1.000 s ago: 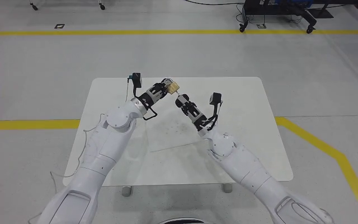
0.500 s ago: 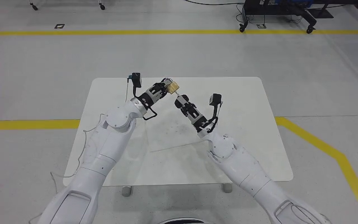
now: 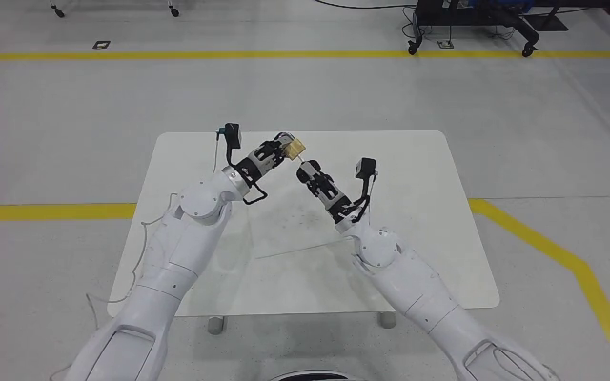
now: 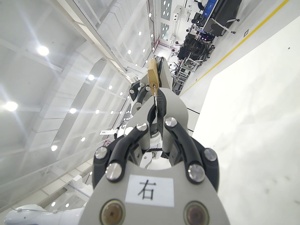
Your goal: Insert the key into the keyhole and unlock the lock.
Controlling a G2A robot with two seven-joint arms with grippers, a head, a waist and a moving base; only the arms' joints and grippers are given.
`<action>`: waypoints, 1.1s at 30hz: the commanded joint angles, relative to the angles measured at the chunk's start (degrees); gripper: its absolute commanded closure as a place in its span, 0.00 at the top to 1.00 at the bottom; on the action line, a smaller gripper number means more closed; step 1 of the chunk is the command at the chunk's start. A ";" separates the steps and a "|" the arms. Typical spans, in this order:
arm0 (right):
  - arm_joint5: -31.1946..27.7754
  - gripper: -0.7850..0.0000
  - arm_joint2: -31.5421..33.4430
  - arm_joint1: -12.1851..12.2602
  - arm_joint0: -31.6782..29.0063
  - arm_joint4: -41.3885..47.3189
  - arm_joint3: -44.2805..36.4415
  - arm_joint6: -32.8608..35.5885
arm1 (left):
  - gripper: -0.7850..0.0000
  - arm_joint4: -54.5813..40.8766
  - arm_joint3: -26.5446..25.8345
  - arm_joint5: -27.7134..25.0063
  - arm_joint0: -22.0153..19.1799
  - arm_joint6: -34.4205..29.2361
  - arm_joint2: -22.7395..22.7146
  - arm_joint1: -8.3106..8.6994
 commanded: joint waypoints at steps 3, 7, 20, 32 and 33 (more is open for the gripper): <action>0.21 0.00 0.42 -0.21 -0.15 -0.39 -0.11 0.40 | 0.00 0.22 0.05 -0.16 0.00 -0.06 -0.09 -0.05; 0.56 0.00 0.59 -0.51 -0.27 -0.84 -0.17 0.91 | 0.00 -0.36 0.12 -0.23 0.08 -0.17 -0.30 -0.14; 0.85 0.00 2.43 -1.04 -0.94 -1.70 -0.89 2.32 | 0.00 0.47 0.44 -0.12 -0.17 -1.37 -0.34 -0.30; 2.44 0.00 4.01 -1.30 -1.61 -2.84 -1.29 4.22 | 0.00 0.43 0.78 0.45 -0.51 -3.74 -0.23 -0.42; 2.66 0.00 4.07 -1.37 -1.57 -3.02 -1.22 4.29 | 0.00 0.36 0.83 0.56 -0.56 -4.05 -0.23 -0.43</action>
